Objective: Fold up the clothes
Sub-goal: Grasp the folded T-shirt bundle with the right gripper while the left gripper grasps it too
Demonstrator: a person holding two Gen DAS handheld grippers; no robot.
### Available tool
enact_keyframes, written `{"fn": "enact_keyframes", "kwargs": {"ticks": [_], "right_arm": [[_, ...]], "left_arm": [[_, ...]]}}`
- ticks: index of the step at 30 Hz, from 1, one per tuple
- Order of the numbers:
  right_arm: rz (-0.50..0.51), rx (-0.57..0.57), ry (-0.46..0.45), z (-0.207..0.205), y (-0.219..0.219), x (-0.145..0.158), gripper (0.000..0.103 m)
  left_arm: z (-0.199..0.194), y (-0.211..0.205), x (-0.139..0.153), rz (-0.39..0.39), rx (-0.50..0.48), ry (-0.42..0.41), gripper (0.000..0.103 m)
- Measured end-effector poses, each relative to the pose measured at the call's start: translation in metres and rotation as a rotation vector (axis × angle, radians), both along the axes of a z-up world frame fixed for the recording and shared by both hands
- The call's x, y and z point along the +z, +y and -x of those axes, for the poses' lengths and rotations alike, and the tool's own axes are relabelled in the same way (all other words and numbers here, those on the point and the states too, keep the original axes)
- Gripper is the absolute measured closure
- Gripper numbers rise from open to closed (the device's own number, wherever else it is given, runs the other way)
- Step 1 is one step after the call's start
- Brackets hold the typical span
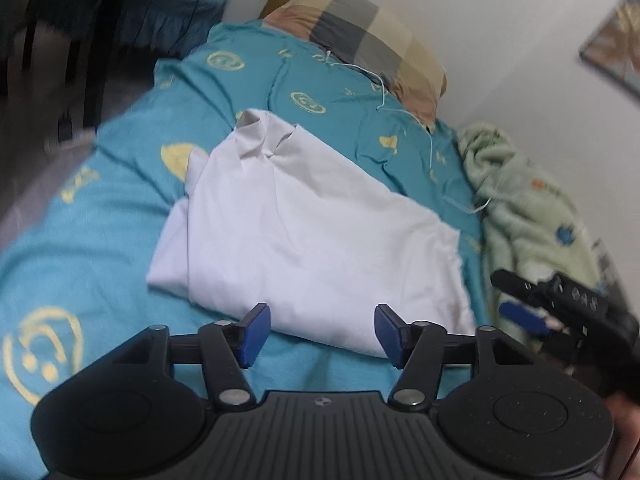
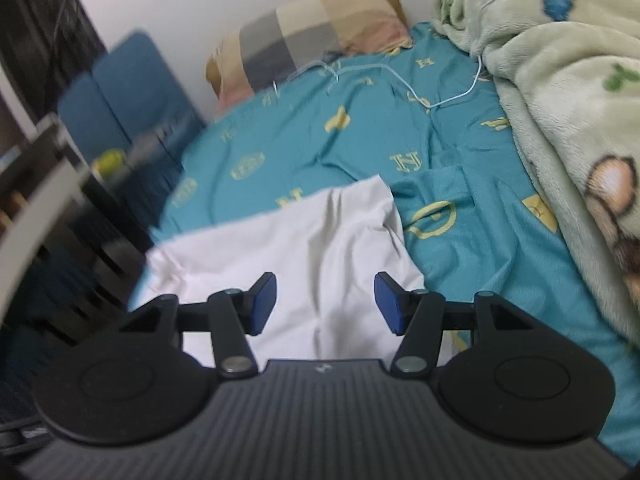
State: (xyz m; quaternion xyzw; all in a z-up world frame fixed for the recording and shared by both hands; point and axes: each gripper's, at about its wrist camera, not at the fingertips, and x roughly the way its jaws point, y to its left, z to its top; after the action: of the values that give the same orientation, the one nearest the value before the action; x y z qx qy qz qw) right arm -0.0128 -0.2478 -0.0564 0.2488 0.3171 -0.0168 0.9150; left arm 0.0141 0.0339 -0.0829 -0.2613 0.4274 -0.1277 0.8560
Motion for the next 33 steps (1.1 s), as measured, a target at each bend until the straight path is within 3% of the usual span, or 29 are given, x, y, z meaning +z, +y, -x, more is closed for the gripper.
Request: {"fn": "enact_keyframes", "kwargs": {"ticks": [3, 6, 10, 12, 15, 19, 26, 29, 33], "right_arm": [[-0.096, -0.041, -0.035, 0.018, -0.006, 0.004, 0.046], [-0.210, -0.082, -0.038, 0.029, -0.013, -0.002, 0.044], [-0.362, -0.126, -0.007, 0.033, -0.021, -0.018, 0.044], [-0.444, -0.123, 0.008, 0.029, -0.022, -0.028, 0.037], [-0.574, -0.122, 0.038, 0.023, -0.019, -0.042, 0.025], [-0.670, -0.089, 0.087, 0.019, -0.010, -0.055, 0.025], [-0.889, -0.054, 0.203, 0.007, 0.018, -0.088, 0.025], [-1.000, -0.074, 0.256, -0.003, 0.029, -0.105, 0.025], [-1.079, -0.190, 0.246, -0.018, 0.021, -0.123, 0.025]], "left_arm": [[-0.004, 0.010, -0.016, 0.152, 0.027, 0.072, 0.028], [-0.010, 0.018, -0.038, 0.290, 0.057, 0.162, 0.026], [-0.022, 0.028, -0.072, 0.536, 0.146, 0.282, 0.024], [-0.029, 0.028, -0.085, 0.617, 0.194, 0.315, 0.024], [-0.036, 0.025, -0.100, 0.651, 0.257, 0.349, 0.023], [-0.045, 0.024, -0.105, 0.652, 0.298, 0.334, 0.038], [-0.051, 0.023, -0.086, 0.622, 0.287, 0.255, 0.080], [-0.053, 0.023, -0.073, 0.634, 0.266, 0.193, 0.086], [-0.055, 0.025, -0.063, 0.681, 0.245, 0.134, 0.087]]}}
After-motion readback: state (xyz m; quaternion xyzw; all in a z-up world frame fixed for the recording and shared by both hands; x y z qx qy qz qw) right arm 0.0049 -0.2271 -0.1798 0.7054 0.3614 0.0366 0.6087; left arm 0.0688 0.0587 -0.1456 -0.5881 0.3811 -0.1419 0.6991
